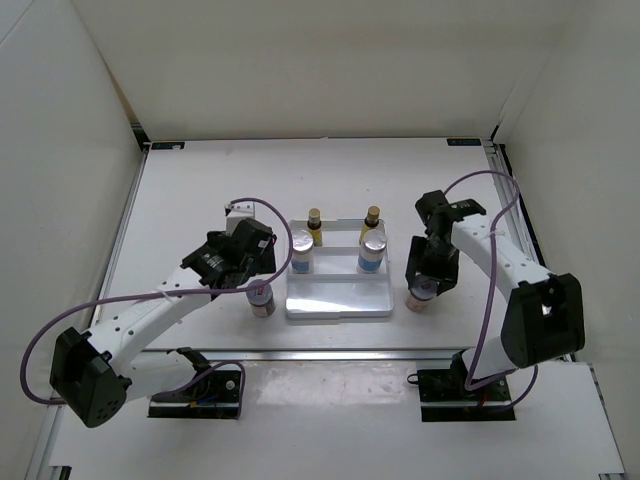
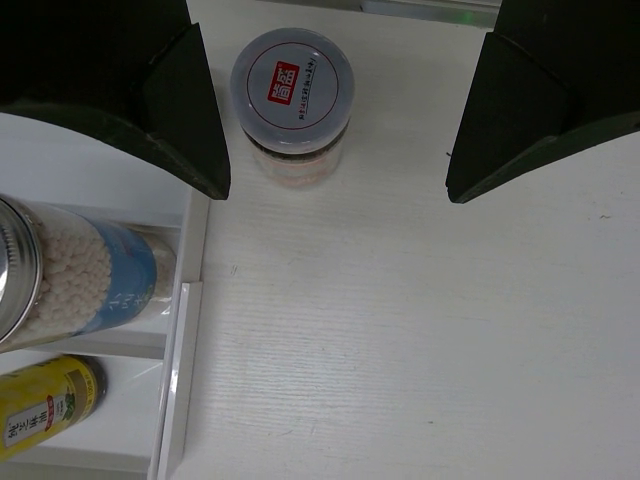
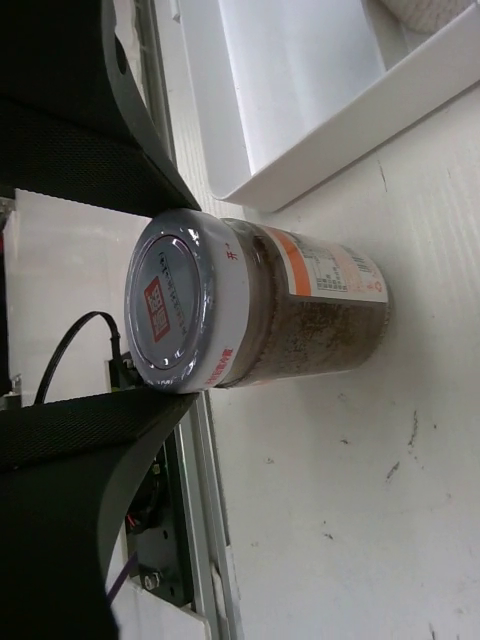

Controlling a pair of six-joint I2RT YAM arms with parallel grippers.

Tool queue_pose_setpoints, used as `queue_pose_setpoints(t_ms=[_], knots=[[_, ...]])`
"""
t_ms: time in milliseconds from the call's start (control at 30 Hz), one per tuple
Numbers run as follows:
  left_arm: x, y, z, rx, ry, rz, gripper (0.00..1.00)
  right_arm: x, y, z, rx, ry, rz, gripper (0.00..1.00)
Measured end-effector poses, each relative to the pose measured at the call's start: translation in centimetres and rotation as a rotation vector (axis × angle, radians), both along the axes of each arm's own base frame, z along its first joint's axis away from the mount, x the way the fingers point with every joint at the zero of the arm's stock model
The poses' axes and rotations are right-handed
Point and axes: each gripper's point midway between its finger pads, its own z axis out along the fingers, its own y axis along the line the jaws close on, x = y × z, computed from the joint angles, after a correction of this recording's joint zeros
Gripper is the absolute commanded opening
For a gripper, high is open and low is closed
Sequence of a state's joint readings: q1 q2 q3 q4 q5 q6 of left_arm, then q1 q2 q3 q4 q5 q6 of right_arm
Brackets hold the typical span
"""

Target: Organize the condiment bottles

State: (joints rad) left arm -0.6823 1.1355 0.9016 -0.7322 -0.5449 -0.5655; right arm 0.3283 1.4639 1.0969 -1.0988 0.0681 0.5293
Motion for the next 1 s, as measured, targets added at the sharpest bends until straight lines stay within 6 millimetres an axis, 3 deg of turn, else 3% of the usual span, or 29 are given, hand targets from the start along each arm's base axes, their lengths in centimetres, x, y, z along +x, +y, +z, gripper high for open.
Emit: queue_pose_setpoints(t_ms=[133, 333, 600, 800, 1000], knots=[[-0.4, 0.5, -0.2, 0.003, -0.006, 0.015, 1.0, -0.4, -0.4, 1.7, 0.002, -0.054, 0.0, 0.14], [-0.4, 0.7, -0.3, -0.001, -0.011, 0.025, 1.0, -0.5, 0.2, 4.9, 0.068, -0.16, 0.008, 0.03], [-0.5, 0.7, -0.1, -0.007, -0.018, 0.028, 1.0, -0.4, 4.7, 6.0, 0.228, -0.221, 0.111, 0.0], [-0.5, 0.8, 0.3, -0.013, -0.028, 0.028, 1.0, 0.3, 7.9, 5.1, 0.286, -0.224, 0.186, 0.0], [-0.5, 0.8, 0.4, -0.013, -0.031, 0.027, 1.0, 0.0, 8.9, 1.8, 0.256, -0.117, 0.174, 0.0]])
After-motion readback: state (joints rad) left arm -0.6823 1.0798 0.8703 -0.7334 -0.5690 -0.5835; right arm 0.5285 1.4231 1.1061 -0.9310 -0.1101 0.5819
